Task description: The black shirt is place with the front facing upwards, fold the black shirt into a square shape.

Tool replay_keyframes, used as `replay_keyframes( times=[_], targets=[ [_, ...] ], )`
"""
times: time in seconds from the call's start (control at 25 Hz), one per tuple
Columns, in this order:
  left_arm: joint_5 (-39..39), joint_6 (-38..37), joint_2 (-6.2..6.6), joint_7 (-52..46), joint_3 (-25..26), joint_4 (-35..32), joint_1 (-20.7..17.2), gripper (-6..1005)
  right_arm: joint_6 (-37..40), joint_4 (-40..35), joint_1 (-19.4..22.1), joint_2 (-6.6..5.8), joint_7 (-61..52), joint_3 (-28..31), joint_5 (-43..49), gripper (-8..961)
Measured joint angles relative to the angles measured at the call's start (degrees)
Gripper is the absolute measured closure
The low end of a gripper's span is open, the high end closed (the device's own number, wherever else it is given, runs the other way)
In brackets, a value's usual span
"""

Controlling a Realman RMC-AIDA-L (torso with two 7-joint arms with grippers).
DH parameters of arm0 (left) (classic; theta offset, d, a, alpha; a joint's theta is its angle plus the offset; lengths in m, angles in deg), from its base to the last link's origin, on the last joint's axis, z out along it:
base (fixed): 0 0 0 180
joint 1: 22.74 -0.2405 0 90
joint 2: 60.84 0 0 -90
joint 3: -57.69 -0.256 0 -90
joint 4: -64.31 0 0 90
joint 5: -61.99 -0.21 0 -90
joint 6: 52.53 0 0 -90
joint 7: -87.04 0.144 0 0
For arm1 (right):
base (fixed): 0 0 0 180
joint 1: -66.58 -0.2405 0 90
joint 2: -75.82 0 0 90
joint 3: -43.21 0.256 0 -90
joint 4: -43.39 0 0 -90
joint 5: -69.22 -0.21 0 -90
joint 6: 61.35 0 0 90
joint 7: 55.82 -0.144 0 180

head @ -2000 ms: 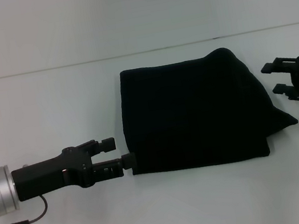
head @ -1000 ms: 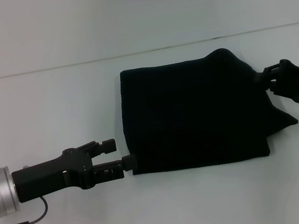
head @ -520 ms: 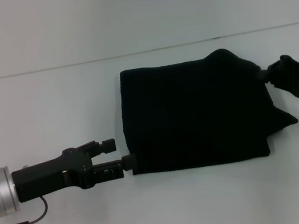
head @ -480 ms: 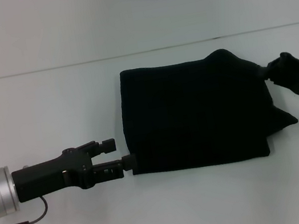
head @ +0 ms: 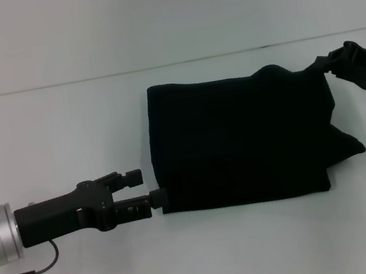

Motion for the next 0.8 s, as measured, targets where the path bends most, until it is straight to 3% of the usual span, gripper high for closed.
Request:
replay_keyframes(
  times=[0.8],
  targets=[
    [-0.07,-0.23,0.00,-0.17,-0.12,0.04,0.05,48,-7.83,0.79,1.13,1.48,0.50,-1.21,0.49,949]
  ],
)
